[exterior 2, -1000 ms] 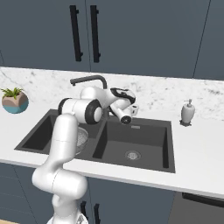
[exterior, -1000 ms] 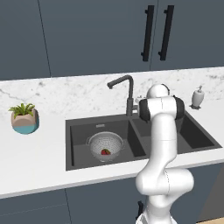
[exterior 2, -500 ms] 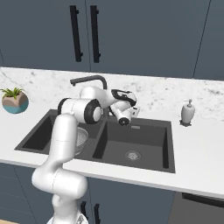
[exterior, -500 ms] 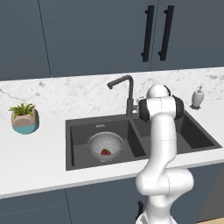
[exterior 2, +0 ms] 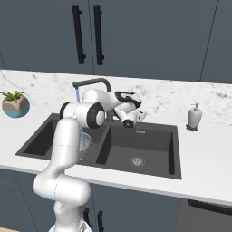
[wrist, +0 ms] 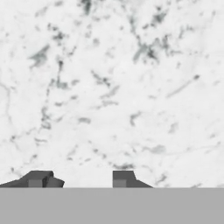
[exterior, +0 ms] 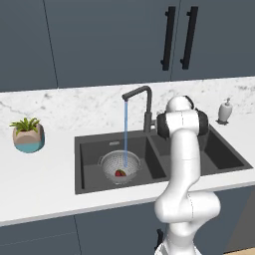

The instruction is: Put the colander in the sink, put the mango in the colander, and turn on the sink faucet and pour water over the colander.

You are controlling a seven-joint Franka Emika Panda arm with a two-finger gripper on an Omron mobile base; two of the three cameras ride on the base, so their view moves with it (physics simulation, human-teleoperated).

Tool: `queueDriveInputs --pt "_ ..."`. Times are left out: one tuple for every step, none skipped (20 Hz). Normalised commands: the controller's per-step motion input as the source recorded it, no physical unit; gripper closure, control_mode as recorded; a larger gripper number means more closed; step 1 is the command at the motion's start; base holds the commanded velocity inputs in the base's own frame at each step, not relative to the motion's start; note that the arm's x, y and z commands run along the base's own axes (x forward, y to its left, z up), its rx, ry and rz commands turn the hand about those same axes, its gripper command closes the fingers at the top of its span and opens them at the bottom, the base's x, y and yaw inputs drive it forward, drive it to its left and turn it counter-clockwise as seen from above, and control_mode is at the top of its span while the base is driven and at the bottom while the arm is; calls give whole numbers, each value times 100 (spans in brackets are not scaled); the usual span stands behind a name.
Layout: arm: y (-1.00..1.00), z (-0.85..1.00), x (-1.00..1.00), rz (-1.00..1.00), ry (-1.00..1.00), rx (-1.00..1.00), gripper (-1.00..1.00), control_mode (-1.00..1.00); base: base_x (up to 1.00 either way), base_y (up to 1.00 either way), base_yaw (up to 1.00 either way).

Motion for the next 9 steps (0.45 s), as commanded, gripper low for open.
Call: queueDriveInputs --pt "-83 -29 15 -6 12 0 100 -100 0 0 0" --pt "-80 -29 14 -5 13 0 100 -100 0 0 0" --pt "-76 -29 11 -5 14 0 100 -100 0 0 0" --pt "-73 -28 9 -4 14 0 100 -100 0 0 0" --pt "-70 -28 7 -4 13 0 100 -100 0 0 0" --pt "-69 -28 3 -3 12 0 100 -100 0 0 0" --pt "-65 -29 3 -3 12 0 100 -100 0 0 0" --pt "-65 -30 2 -4 12 0 100 -100 0 0 0" --pt "-66 -28 0 -4 11 0 100 -100 0 0 0"
